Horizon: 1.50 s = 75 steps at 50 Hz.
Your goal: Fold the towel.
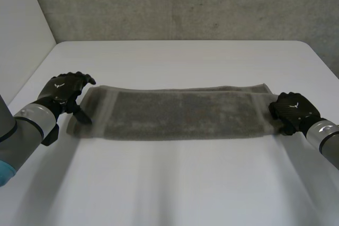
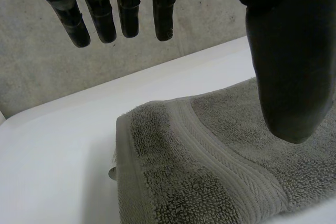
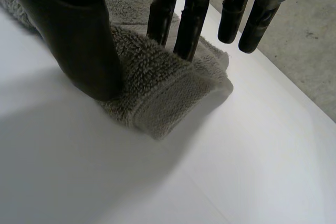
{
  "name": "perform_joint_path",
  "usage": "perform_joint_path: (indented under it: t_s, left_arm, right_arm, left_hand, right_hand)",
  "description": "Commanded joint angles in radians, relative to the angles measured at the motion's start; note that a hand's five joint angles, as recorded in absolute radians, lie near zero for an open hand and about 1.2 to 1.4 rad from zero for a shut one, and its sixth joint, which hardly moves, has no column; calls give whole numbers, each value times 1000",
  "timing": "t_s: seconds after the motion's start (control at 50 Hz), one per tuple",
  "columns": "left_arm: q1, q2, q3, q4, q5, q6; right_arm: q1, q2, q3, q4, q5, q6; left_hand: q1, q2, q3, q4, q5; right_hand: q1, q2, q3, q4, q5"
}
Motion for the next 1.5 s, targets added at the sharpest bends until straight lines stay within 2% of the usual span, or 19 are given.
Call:
perform_joint_path:
  t_s: [0.02, 0.06, 0.14, 0.28, 0.42, 0.6, 0.7, 0.8, 0.82, 0.86, 0.92, 0.96, 1.02, 1.22, 1.24, 1.26, 1.28, 1.36, 1.5]
  left_arm:
    - [-1, 0, -1, 0, 0, 0]
    - [-2, 0, -1, 0, 0, 0]
    - [-2, -1, -1, 0, 0, 0]
    - [-2, -1, -1, 0, -2, 0]
    - [1, 2, 0, 0, -3, -2]
    - [1, 5, 0, 0, -5, -3]
    - [1, 7, 0, 0, -5, -3]
    - [1, 10, -1, 0, -6, -3]
    - [1, 8, -1, 0, -6, -3]
    - [-1, 8, -1, 0, -6, -3]
    - [-1, 10, -1, 0, -8, -3]
    - [-1, 10, -1, 0, -8, -3]
    - [-1, 8, -3, 0, -8, -3]
    - [-2, 7, -6, 2, -8, -3]
    - [-2, 5, -6, 2, -8, -3]
    - [-2, 4, -6, 2, -8, -3]
    - [-2, 3, -6, 2, -8, -3]
    - [-4, 0, -1, 3, -6, -3]
    - [-47, -3, 32, 6, -6, -8]
  right_arm:
    - [0, 21, -14, 0, -2, -1]
    - [0, 23, -15, 0, -4, -1]
    - [0, 21, -17, 2, -5, -2]
    - [-37, -11, -24, 10, -4, -5]
    - [-176, -120, -67, 22, 2, -65]
    - [-149, -218, -195, 88, 5, -91]
    - [-14, -258, -245, 102, 15, -90]
    - [284, -234, -274, 91, 25, -101]
    - [285, -233, -274, 91, 25, -101]
    - [429, -169, -305, 77, 42, -102]
    - [500, -132, -327, 66, 48, -104]
    - [628, -45, -375, 37, 67, -116]
    - [725, 62, -431, 8, 82, -145]
    - [834, 322, -578, -13, 119, -167]
    - [834, 331, -581, -13, 149, -167]
    - [834, 331, -581, -13, 149, -167]
    - [834, 330, -578, -13, 178, -167]
    - [831, 287, -544, -13, 212, -148]
    - [723, -3, -322, -13, 220, 66]
  left_hand:
    - [-81, -61, -48, -54, -34]
    - [-81, -61, -48, -54, -34]
    - [-81, -61, -48, -54, -34]
    - [-81, -61, -48, -54, -34]
    - [-81, -61, -48, -54, -34]
    - [-81, -61, -48, -54, -34]
    - [-81, -61, -48, -54, -34]
    - [-81, -61, -48, -54, -34]
    - [-81, -61, -48, -54, -34]
    - [-81, -61, -48, -54, -34]
    - [-81, -61, -48, -54, -34]
    - [-81, -61, -48, -54, -34]
    - [-81, -61, -48, -54, -34]
    - [-81, -61, -48, -54, -34]
    - [-81, -61, -48, -54, -34]
    - [-81, -61, -48, -54, -34]
    - [-81, -61, -48, -54, -34]
    - [-81, -61, -48, -54, -34]
    - [-81, -61, -48, -54, -34]
  right_hand:
    - [84, 79, -47, -76, 91]
    - [146, 142, -47, -76, 154]
    - [493, 489, -47, -76, 501]
    - [494, 490, -47, -76, 502]
    - [494, 490, -47, -76, 502]
    - [494, 490, -47, -76, 502]
    - [494, 490, -47, -76, 502]
    - [494, 490, -47, -76, 502]
    - [494, 490, -47, -76, 502]
    - [494, 490, -47, -76, 502]
    - [494, 490, -47, -76, 502]
    - [494, 490, -47, -76, 502]
    - [494, 490, -47, -76, 502]
    - [494, 490, -47, -76, 502]
    - [-16, -21, -47, -76, -8]
    - [-22, -26, -47, -76, -14]
    - [-728, -732, -47, -76, -720]
    - [-728, -732, -47, -76, -720]
    - [-728, -732, -47, -76, -720]
